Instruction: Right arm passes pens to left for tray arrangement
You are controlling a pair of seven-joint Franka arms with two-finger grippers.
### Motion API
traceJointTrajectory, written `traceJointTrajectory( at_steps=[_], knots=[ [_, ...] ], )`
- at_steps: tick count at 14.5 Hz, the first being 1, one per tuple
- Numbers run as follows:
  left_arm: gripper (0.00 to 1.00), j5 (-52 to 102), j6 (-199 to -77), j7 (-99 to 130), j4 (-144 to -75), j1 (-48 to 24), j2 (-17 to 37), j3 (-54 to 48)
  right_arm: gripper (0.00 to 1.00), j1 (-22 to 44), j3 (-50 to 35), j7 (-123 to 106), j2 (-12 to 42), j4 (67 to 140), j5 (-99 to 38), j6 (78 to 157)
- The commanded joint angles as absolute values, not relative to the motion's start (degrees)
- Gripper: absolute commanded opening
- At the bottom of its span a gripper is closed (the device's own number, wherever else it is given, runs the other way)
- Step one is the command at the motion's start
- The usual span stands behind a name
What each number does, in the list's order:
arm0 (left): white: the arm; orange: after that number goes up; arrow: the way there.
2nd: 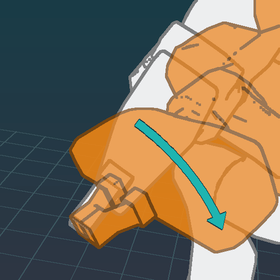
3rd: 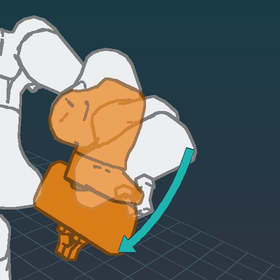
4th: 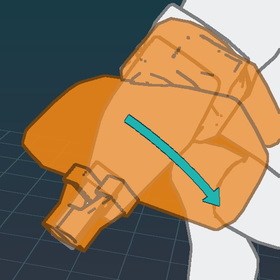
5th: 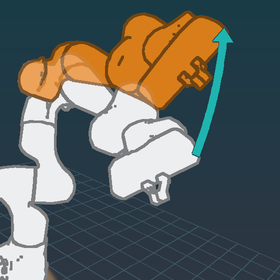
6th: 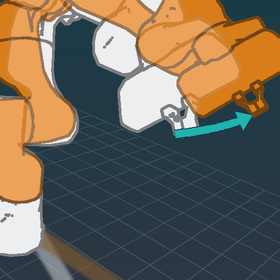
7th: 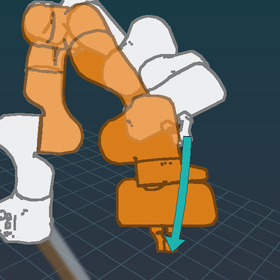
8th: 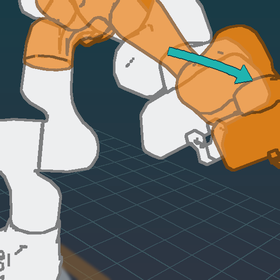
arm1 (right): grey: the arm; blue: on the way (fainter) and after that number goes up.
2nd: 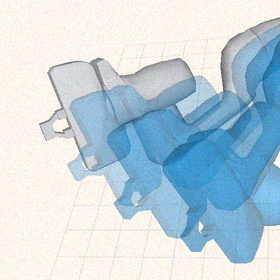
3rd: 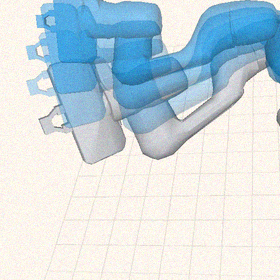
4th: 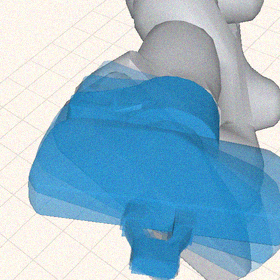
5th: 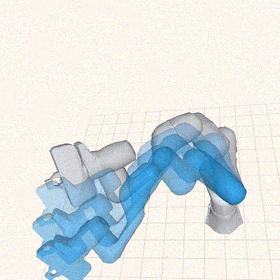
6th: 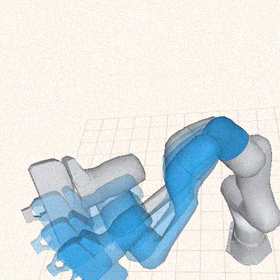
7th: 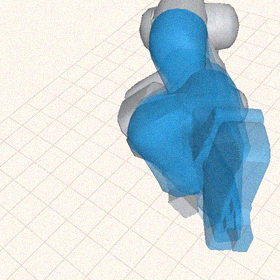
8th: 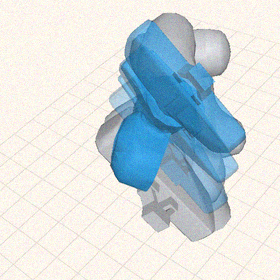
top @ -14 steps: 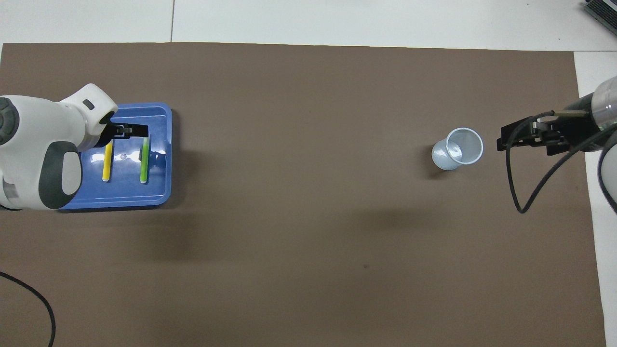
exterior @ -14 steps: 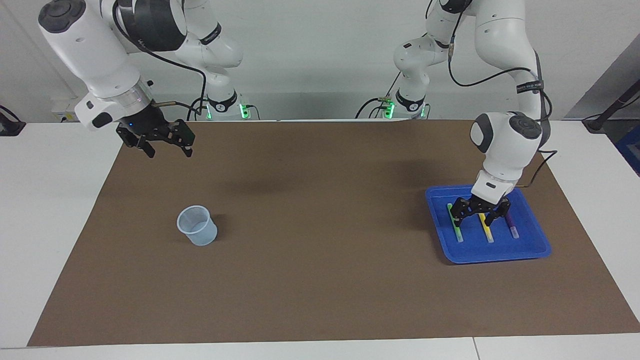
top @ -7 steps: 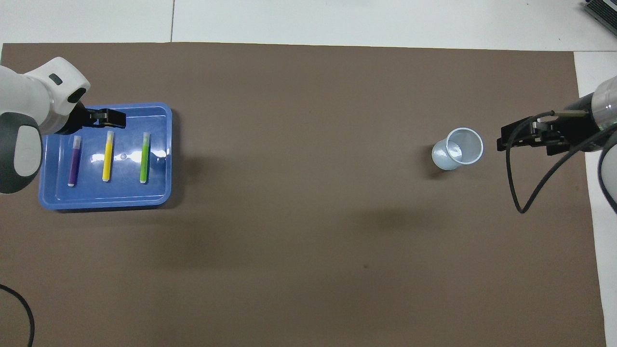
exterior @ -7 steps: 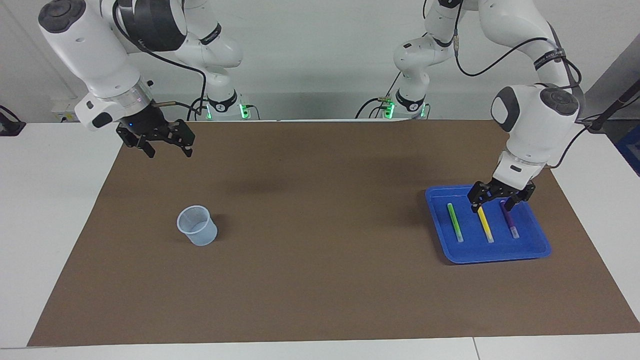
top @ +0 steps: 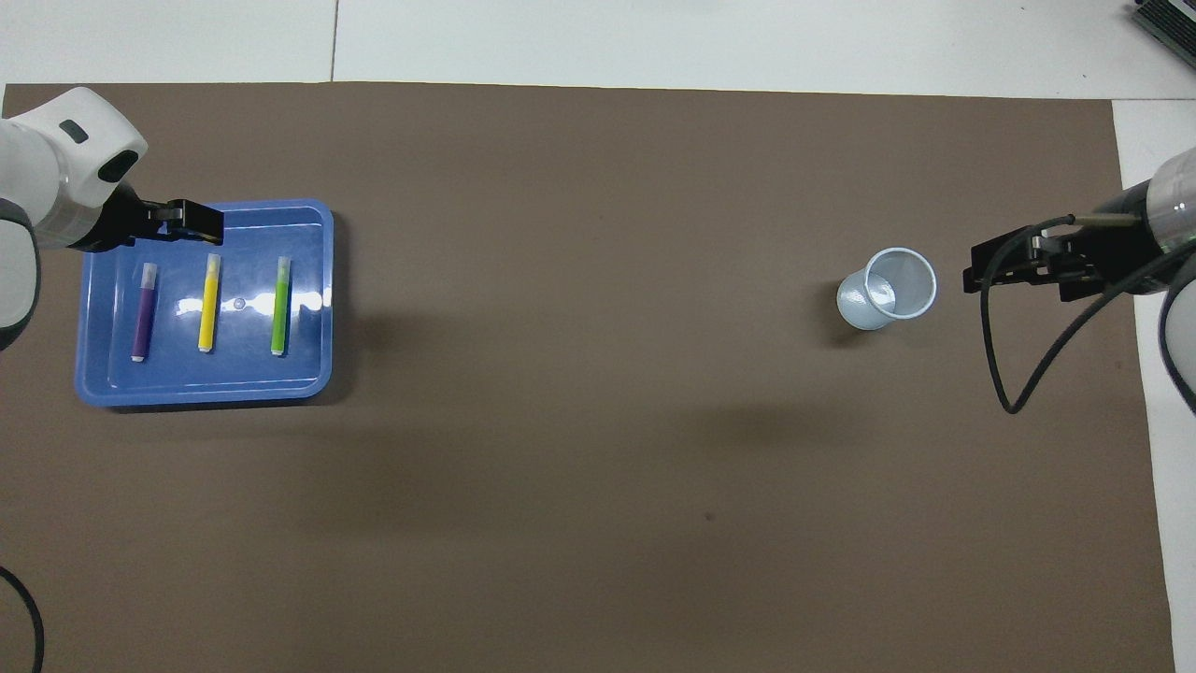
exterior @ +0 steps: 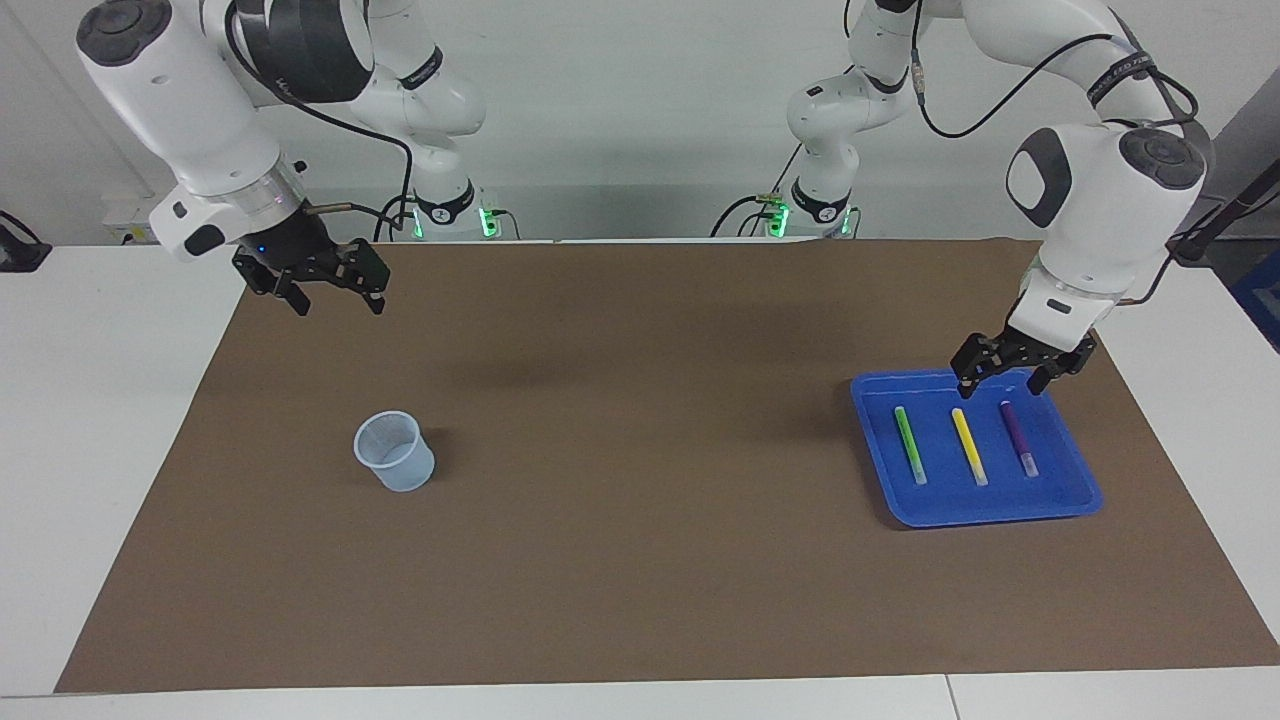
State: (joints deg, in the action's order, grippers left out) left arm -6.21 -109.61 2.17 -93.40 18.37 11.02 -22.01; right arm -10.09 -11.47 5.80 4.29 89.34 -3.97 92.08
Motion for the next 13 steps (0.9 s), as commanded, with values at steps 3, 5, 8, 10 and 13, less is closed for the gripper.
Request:
traceJointTrajectory(
  at_steps=[3, 5, 8, 10, 13],
  knots=[
    [1.0, -6.6, -106.2, 2.9, -93.2, 17.8, 9.3, -22.1, 1.0, -10.6, -11.9, 5.4, 3.0, 90.9, -3.5, 92.6],
    [1.0, -6.6, -105.4, 2.6, -93.3, 17.8, 8.5, -22.0, 1.0, -10.6, -11.9, 5.4, 3.0, 90.9, -3.5, 92.6],
    [1.0, -6.6, -103.6, 2.3, -93.5, 16.9, 6.8, -21.5, 1.0, -10.6, -11.9, 5.4, 3.0, 90.9, -3.5, 92.6],
    [1.0, -6.5, -102.1, 2.2, -93.6, 10.1, 5.1, -15.1, 1.0, -10.6, -11.9, 5.4, 3.0, 90.9, -3.5, 92.6],
    [1.0, -6.5, -98.9, 2.0, -94.0, 5.7, 3.4, -10.3, 1.0, -10.5, -11.9, 5.3, 3.0, 90.9, -3.5, 92.5]
  ],
)
